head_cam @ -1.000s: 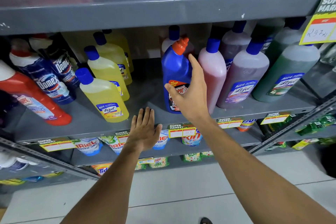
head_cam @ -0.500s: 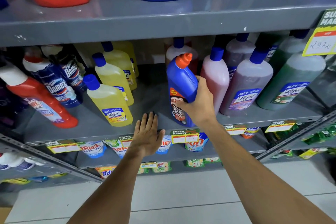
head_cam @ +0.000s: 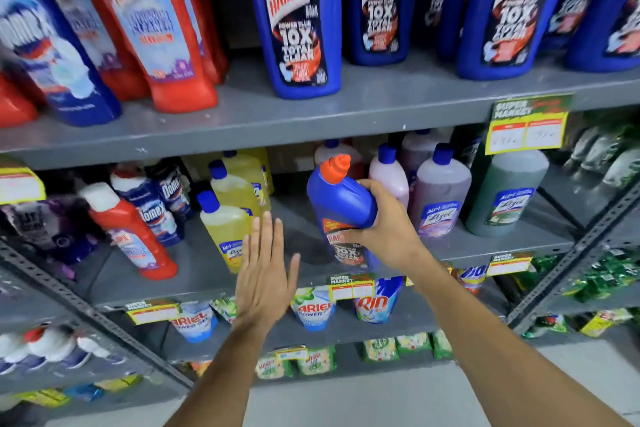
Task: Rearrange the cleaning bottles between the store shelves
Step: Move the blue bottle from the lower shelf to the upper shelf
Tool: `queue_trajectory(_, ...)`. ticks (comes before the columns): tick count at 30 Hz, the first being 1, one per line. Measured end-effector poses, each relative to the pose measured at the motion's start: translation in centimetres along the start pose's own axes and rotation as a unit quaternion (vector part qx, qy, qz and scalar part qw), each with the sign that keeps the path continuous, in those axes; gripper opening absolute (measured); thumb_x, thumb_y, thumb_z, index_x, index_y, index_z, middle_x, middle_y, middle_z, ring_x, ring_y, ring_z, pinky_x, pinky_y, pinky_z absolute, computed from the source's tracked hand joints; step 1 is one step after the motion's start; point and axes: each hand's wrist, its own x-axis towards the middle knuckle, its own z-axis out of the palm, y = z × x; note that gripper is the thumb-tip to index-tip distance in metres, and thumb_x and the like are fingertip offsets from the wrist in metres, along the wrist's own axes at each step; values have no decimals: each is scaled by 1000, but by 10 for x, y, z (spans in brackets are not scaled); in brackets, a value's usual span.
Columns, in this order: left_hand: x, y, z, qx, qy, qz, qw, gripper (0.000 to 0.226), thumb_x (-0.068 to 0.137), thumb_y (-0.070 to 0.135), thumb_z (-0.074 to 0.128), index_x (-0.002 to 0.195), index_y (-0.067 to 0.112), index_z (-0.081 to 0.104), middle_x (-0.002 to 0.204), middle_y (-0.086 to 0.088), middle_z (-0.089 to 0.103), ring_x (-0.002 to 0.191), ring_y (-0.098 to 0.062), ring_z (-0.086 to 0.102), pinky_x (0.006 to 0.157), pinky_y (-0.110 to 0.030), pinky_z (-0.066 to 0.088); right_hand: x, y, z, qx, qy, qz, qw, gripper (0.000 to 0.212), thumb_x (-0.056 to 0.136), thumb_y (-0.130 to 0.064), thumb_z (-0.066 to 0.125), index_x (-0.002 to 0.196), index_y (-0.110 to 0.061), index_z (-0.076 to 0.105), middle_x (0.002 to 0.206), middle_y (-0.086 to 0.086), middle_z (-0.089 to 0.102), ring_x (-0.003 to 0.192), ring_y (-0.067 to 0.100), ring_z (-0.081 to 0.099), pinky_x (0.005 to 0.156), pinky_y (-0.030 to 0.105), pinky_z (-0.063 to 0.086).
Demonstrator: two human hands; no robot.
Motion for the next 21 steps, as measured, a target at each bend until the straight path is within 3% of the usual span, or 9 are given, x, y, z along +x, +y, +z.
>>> queue_trajectory(6,11,16,-90,-52,131,-31,989,66,100,36,35,153,3,15,163,-16,6,151,-28,2,122,-46,7,-12,-88,-43,-2,-22,-58,998,81,49,-17,99,119,-23,60,109,-6,70,101,19,67,89,35,54)
queue_trajectory(11,36,34,-156,-43,173,6,984,64,99,37,38,152,6,21,163,-14,11,151,-27,5,121,-46,11,-18,-173,-83,51,-41,-83,994,78,54,2,96,122,-19,64,111,5,76,96,15,74,80,34,61)
queue_trajectory(16,80,45,-198,-28,139,36,989,64,98,43,33,150,7,26,161,-14,21,150,-28,12,122,-44,10,-1,-236,-119,56,-21,-133,989,66,62,-3,94,120,-18,67,111,2,78,100,16,75,80,30,60)
queue_trajectory(21,111,51,-199,-3,24,-11,1000,69,98,54,24,150,8,27,159,-12,26,147,-29,17,120,-47,10,35,-255,-147,47,40,-147,987,71,61,-7,95,124,-19,63,117,5,74,106,25,73,92,48,60)
